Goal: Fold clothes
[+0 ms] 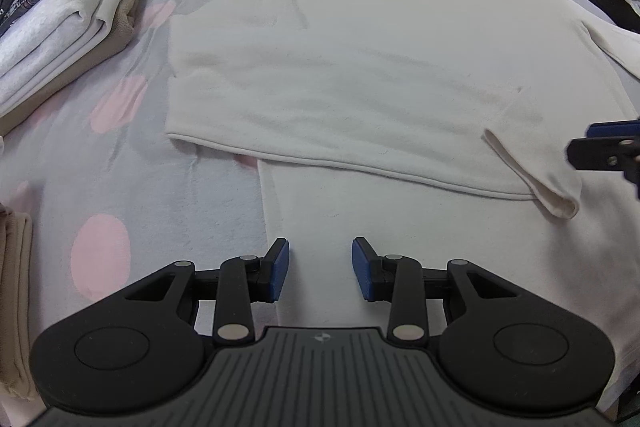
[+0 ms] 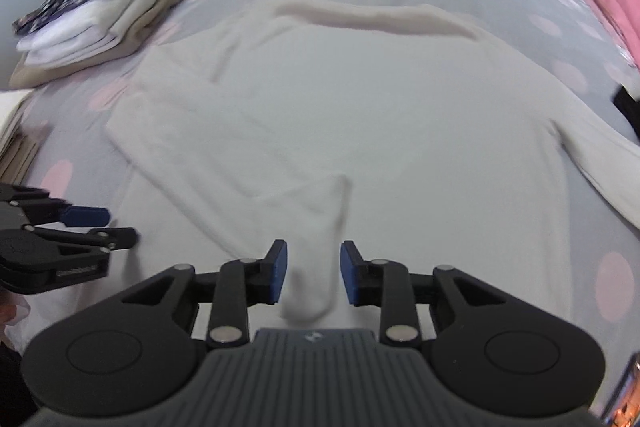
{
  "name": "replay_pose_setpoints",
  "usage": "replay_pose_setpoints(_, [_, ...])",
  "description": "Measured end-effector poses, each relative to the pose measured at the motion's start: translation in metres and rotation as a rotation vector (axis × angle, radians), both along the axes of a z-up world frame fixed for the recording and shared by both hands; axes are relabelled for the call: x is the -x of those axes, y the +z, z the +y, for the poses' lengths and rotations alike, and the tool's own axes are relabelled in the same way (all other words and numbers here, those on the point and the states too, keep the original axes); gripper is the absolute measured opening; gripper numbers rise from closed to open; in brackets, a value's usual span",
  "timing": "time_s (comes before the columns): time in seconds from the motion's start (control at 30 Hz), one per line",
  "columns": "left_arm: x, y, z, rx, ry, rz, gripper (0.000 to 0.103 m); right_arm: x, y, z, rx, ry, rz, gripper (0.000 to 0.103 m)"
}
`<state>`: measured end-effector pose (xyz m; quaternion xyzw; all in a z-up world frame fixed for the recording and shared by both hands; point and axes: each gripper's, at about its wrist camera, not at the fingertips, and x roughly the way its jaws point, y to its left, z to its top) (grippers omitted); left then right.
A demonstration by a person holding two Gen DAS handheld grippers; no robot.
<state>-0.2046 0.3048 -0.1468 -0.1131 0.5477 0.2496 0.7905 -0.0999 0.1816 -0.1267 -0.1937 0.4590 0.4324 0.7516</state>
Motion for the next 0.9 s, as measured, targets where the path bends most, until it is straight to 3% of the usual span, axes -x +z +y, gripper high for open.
replay_pose_setpoints(0.23, [0.0, -0.004, 0.002, -0.009, -0.006, 0.032, 0.033, 0.003, -0.028, 0.031, 0.075, 0.029, 0.038, 0.032])
replay_pose_setpoints(0.33, [0.002, -0.006, 0.004, -0.011, -0.001, 0.038, 0.033, -0.006, -0.033, 0.031, 0.09, 0.01, 0.04, 0.015])
replay_pose_setpoints(0.37, [0.002, -0.007, 0.005, -0.012, 0.006, 0.037, 0.033, -0.01, -0.025, 0.031, 0.078, 0.008, 0.04, 0.009])
replay_pose_setpoints(0.63, [0.006, 0.001, 0.014, -0.021, 0.049, -0.022, 0.033, -0.045, 0.044, 0.036, -0.023, -0.009, 0.036, 0.009])
replay_pose_setpoints(0.9, [0.013, 0.008, 0.034, -0.02, 0.12, -0.097, 0.033, -0.107, 0.14, 0.052, -0.189, -0.05, -0.059, 0.009])
